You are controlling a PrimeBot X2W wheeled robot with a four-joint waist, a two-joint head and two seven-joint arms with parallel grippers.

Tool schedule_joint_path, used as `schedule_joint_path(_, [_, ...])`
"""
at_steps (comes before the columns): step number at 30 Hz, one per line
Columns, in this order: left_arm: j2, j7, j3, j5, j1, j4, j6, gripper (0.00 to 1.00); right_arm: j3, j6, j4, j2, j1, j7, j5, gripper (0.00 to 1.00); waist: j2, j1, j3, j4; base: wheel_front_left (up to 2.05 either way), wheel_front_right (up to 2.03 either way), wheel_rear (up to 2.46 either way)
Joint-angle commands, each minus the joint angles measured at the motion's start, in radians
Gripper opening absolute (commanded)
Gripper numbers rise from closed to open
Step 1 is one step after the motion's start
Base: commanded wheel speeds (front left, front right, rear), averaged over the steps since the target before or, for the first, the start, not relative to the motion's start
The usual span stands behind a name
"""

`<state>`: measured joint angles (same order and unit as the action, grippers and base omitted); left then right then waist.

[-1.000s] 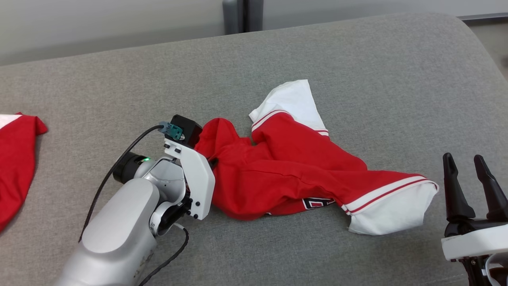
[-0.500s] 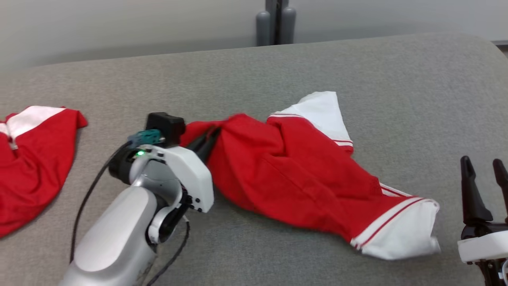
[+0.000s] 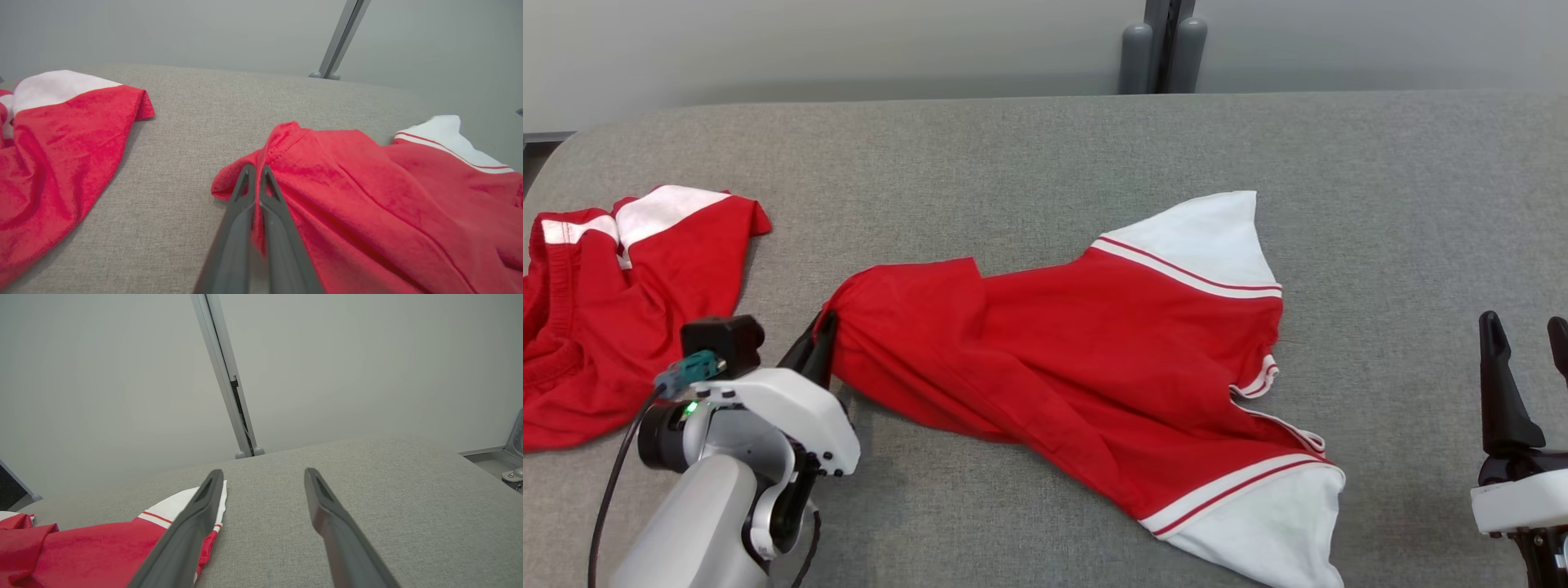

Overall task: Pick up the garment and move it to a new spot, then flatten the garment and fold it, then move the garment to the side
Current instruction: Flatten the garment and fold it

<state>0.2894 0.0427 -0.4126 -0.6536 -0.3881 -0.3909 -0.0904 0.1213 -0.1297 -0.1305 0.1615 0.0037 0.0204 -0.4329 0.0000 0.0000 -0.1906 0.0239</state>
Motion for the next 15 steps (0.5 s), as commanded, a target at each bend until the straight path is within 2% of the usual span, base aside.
schedule_joint_path(1, [0.009, -0.019, 0.012, -0.007, 0.014, -0.010, -0.005, 0.00, 0.005, -0.002, -0.005, 0.002, -0.009, -0.001, 0.003, 1.00, 0.0000, 0.0000, -0.002, 0.003, 0.00, 0.00, 0.00])
schedule_joint_path(2, [0.010, -0.027, 0.015, -0.010, 0.020, -0.016, 0.000, 0.09, 0.007, -0.002, -0.004, 0.002, -0.009, 0.000, 0.003, 1.00, 0.0000, 0.0000, -0.002, 0.004, 0.00, 0.00, 0.00])
schedule_joint_path(3, [0.009, -0.031, 0.015, -0.014, 0.027, -0.021, 0.006, 0.28, 0.008, -0.002, -0.004, 0.002, -0.008, 0.000, 0.004, 1.00, 0.0000, 0.0000, -0.001, 0.006, 0.00, 0.00, 0.00])
schedule_joint_path(5, [0.007, -0.029, 0.008, -0.019, 0.037, -0.033, 0.017, 0.89, 0.007, -0.002, 0.002, 0.002, -0.006, 0.000, 0.004, 1.00, 0.0000, 0.0000, 0.003, 0.007, 0.00, 0.00, 0.00])
schedule_joint_path(6, [0.007, -0.032, 0.006, -0.021, 0.040, -0.036, 0.020, 1.00, 0.006, -0.002, 0.005, 0.002, -0.004, 0.000, 0.004, 1.00, 0.0000, 0.0000, 0.008, 0.007, 0.00, 0.00, 0.00])
schedule_joint_path(10, [0.007, -0.052, 0.005, -0.016, 0.051, -0.025, 0.016, 1.00, -0.002, -0.002, 0.013, -0.004, 0.004, 0.004, 0.002, 1.00, 0.0000, 0.0000, 0.034, 0.004, 0.00, 0.00, 0.00])
schedule_joint_path(15, [0.043, -0.071, 0.021, 0.004, 0.073, 0.054, -0.015, 1.00, -0.010, -0.002, 0.025, -0.010, 0.018, 0.017, -0.004, 1.00, 0.0000, 0.0000, 0.073, -0.008, 0.00, 0.00, 0.00])
